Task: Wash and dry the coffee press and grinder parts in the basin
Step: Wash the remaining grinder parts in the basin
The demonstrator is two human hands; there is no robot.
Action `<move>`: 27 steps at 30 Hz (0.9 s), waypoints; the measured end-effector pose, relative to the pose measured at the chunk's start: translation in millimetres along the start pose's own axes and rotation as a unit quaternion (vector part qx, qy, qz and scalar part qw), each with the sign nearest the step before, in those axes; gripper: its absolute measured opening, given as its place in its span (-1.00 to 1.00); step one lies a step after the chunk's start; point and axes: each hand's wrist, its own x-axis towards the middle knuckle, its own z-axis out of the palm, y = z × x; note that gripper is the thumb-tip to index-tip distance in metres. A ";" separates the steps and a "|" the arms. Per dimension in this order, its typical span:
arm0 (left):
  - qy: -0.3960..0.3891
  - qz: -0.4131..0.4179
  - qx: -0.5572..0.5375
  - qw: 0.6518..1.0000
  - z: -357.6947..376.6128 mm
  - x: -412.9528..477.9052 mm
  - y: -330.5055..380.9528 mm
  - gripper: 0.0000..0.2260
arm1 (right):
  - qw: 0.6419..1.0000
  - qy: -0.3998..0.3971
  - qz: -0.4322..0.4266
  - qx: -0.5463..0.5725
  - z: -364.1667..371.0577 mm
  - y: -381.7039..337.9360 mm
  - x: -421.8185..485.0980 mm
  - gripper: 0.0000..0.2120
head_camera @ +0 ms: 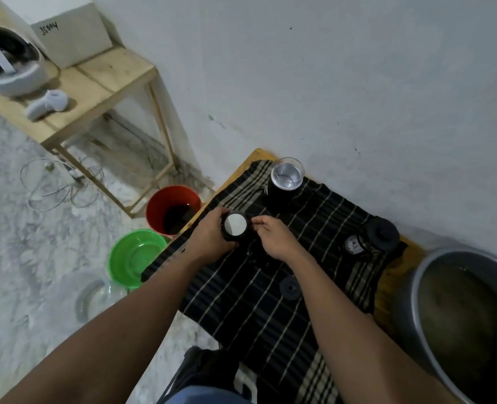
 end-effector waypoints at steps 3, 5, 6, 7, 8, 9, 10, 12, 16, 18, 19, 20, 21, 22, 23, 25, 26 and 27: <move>-0.006 0.013 0.020 1.000 2.8 -2.3 -4.2 -0.17 | 1.000 0.000 0.002 0.020 1.1 5.4 -2.0 -0.64; 0.015 0.052 0.090 0.994 6.6 -4.9 -5.2 -0.13 | 0.999 0.014 0.006 0.041 -2.9 12.6 -6.8 -0.64; 0.028 0.073 0.140 0.987 9.1 -6.7 -4.7 -0.12 | 0.998 0.030 0.011 0.052 -5.9 16.4 -9.6 -0.64; 0.035 0.096 0.189 0.977 11.0 -10.3 -2.1 -0.13 | 0.997 0.054 0.016 0.060 -9.2 19.9 -14.2 -0.65; 0.036 0.120 0.230 0.965 14.0 -13.9 -0.1 -0.17 | 0.995 0.077 0.024 0.065 -11.3 24.3 -17.2 -0.66; 0.035 0.145 0.266 0.952 16.8 -18.0 2.2 -0.21 | 0.993 0.095 0.032 0.065 -12.9 27.8 -20.2 -0.67; 0.035 0.170 0.299 0.938 20.7 -22.8 3.8 -0.25 | 0.992 0.105 0.041 0.060 -13.1 31.9 -23.4 -0.68; 0.033 0.186 0.349 0.918 30.0 -29.8 3.1 -0.33 | 0.992 0.097 0.065 0.048 -9.4 39.5 -26.5 -0.68; 0.031 0.164 0.387 0.907 44.8 -32.3 2.7 -0.48 | 0.991 0.065 0.098 0.065 0.0 48.2 -28.5 -0.69; 0.039 0.161 0.380 0.910 48.4 -30.7 4.2 -0.62 | 0.989 0.070 0.102 0.080 4.4 49.8 -26.9 -0.68; 0.045 0.159 0.372 0.914 49.8 -29.7 4.6 -0.67 | 0.988 0.074 0.104 0.086 5.3 49.0 -27.3 -0.67; 0.050 0.157 0.360 0.918 51.5 -29.1 5.3 -0.70 | 0.987 0.081 0.106 0.091 5.6 47.9 -28.7 -0.68; 0.053 0.156 0.348 0.923 52.6 -29.6 7.1 -0.70 | 0.986 0.093 0.106 0.094 4.9 46.7 -31.4 -0.69; 0.059 0.159 0.340 0.925 53.3 -30.1 9.4 -0.68 | 0.984 0.111 0.103 0.097 2.7 44.4 -34.9 -0.70; 0.065 0.162 0.336 0.926 54.0 -31.4 12.9 -0.65 | 0.982 0.131 0.095 0.100 -1.0 41.4 -40.1 -0.71; 0.076 0.173 0.311 0.931 55.0 -32.7 21.4 -0.59 | 0.976 0.173 0.076 0.109 -11.1 34.2 -50.2 -0.73; 0.081 0.186 0.283 0.937 55.7 -33.5 30.1 -0.56 | 0.971 0.198 0.067 0.114 -19.6 31.3 -56.8 -0.74; 0.084 0.201 0.247 0.944 56.7 -33.5 39.4 -0.54 | 0.966 0.224 0.054 0.118 -29.9 27.6 -62.8 -0.73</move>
